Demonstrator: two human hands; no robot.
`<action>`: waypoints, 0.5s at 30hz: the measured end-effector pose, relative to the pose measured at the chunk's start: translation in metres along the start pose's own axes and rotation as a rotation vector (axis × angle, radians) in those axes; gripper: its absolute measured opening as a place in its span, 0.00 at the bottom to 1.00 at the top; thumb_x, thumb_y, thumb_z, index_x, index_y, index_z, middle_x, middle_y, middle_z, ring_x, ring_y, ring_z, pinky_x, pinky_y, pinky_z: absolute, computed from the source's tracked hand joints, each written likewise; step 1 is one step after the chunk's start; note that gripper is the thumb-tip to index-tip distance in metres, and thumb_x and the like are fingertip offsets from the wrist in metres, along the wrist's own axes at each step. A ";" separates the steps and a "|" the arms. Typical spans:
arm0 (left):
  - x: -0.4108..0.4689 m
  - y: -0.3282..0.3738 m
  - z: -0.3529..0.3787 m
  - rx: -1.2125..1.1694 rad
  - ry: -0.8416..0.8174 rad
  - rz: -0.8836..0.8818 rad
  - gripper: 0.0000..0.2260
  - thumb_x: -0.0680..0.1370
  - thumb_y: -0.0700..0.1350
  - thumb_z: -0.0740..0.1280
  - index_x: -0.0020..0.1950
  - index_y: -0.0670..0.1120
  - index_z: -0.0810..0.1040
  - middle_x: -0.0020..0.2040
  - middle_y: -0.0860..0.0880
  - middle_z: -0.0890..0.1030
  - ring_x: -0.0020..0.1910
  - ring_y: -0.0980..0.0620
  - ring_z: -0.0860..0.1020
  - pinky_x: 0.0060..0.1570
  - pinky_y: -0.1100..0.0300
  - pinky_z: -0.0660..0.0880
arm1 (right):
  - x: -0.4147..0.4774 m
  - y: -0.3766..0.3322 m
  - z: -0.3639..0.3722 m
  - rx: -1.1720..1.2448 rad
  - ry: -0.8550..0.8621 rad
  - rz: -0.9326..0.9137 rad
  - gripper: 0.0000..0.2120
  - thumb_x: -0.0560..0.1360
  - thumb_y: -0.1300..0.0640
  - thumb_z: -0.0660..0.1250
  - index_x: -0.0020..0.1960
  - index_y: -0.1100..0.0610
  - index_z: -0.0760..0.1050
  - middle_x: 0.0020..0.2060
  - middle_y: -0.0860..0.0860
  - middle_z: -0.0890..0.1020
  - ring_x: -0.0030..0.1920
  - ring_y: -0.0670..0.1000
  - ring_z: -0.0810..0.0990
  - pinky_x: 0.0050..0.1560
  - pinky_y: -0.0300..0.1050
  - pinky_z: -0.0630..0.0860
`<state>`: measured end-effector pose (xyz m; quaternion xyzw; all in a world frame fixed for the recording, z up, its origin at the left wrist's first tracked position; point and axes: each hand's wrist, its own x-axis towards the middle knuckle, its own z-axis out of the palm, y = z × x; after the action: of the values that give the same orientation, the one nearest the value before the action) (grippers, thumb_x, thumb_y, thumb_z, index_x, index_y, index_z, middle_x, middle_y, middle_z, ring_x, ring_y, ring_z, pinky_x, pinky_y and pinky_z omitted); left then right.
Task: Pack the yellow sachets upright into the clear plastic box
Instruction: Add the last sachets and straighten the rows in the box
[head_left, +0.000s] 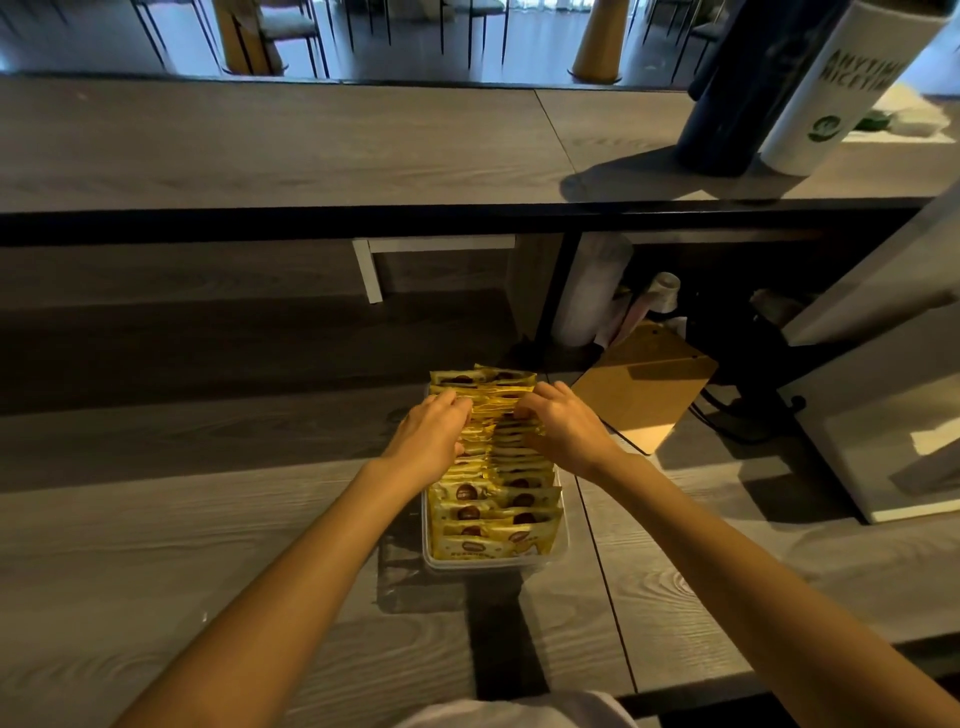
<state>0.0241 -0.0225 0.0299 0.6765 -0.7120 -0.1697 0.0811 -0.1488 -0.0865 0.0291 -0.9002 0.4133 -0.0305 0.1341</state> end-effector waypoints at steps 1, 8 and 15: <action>0.000 0.001 -0.002 -0.015 -0.018 0.005 0.11 0.75 0.41 0.68 0.56 0.44 0.71 0.58 0.47 0.71 0.57 0.49 0.72 0.49 0.59 0.68 | 0.001 0.000 -0.001 -0.006 -0.009 -0.011 0.15 0.76 0.54 0.66 0.62 0.56 0.74 0.60 0.54 0.74 0.59 0.53 0.71 0.56 0.44 0.72; -0.001 -0.001 -0.001 -0.044 -0.130 0.033 0.11 0.75 0.41 0.68 0.56 0.44 0.72 0.58 0.48 0.72 0.53 0.51 0.73 0.47 0.61 0.70 | -0.001 0.004 -0.001 0.058 -0.178 -0.047 0.16 0.75 0.54 0.66 0.62 0.57 0.75 0.59 0.55 0.79 0.57 0.54 0.78 0.56 0.43 0.75; 0.002 -0.001 -0.002 -0.102 -0.251 -0.021 0.17 0.78 0.40 0.64 0.67 0.45 0.70 0.64 0.45 0.73 0.64 0.46 0.72 0.59 0.55 0.71 | -0.001 0.002 0.003 0.179 -0.242 0.006 0.17 0.77 0.59 0.64 0.66 0.59 0.73 0.63 0.56 0.77 0.63 0.56 0.76 0.61 0.45 0.73</action>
<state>0.0260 -0.0252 0.0309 0.6522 -0.7000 -0.2899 0.0238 -0.1502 -0.0862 0.0256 -0.8805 0.3924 0.0417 0.2627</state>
